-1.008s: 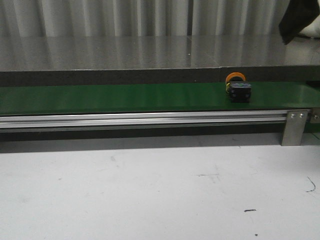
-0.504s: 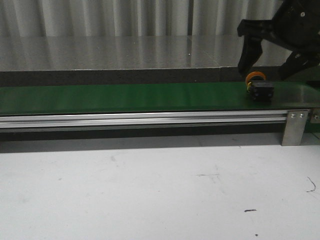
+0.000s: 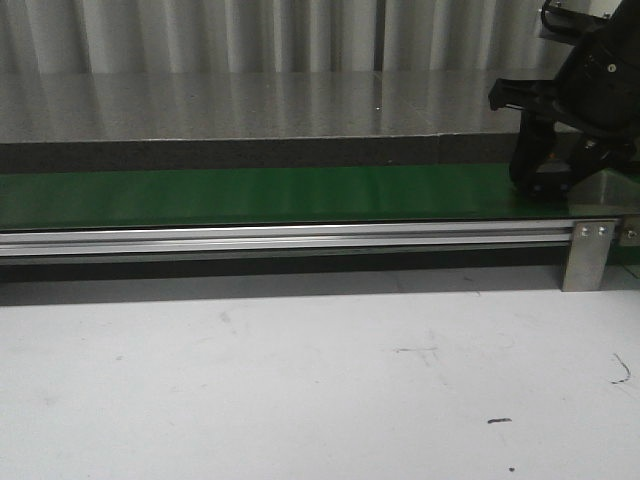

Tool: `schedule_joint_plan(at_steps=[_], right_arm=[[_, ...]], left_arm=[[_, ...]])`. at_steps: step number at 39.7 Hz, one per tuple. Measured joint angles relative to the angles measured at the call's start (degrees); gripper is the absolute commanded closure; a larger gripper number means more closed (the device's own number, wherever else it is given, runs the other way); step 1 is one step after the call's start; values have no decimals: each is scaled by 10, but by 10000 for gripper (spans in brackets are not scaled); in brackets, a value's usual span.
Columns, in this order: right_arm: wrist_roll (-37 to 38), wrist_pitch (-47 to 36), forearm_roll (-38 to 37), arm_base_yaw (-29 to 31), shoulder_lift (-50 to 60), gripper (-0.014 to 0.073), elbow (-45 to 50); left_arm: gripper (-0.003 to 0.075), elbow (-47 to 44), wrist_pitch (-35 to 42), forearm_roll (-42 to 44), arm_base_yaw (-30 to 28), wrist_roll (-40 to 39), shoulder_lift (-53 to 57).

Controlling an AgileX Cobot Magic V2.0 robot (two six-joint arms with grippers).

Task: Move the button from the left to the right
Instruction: 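Lower the right gripper onto the button at the belt end and grasp it, then carry the button with the right gripper into the green tray and release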

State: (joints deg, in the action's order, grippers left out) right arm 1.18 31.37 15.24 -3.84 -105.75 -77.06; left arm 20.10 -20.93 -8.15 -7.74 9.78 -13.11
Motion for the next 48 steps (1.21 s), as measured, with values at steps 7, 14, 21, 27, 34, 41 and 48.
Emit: schedule_joint_plan(at_steps=[7, 14, 21, 27, 34, 41, 48], right_arm=[[0, 12, 0, 13, 13, 391, -15], [0, 18, -10, 63, 30, 391, -35], [0, 22, -36, 134, 32, 391, -36], [0, 23, -46, 191, 31, 391, -36], [0, 26, -83, 226, 5, 388, -37], [0, 27, -101, 245, -45, 315, -37], [0, 27, -103, 248, -76, 162, -37]], left_arm=[[741, 0, 0, 0, 0, 0, 0], [741, 0, 0, 0, 0, 0, 1], [741, 0, 0, 0, 0, 0, 1], [741, 0, 0, 0, 0, 0, 1], [741, 0, 0, 0, 0, 0, 1], [741, 0, 0, 0, 0, 0, 1], [741, 0, 0, 0, 0, 0, 1]])
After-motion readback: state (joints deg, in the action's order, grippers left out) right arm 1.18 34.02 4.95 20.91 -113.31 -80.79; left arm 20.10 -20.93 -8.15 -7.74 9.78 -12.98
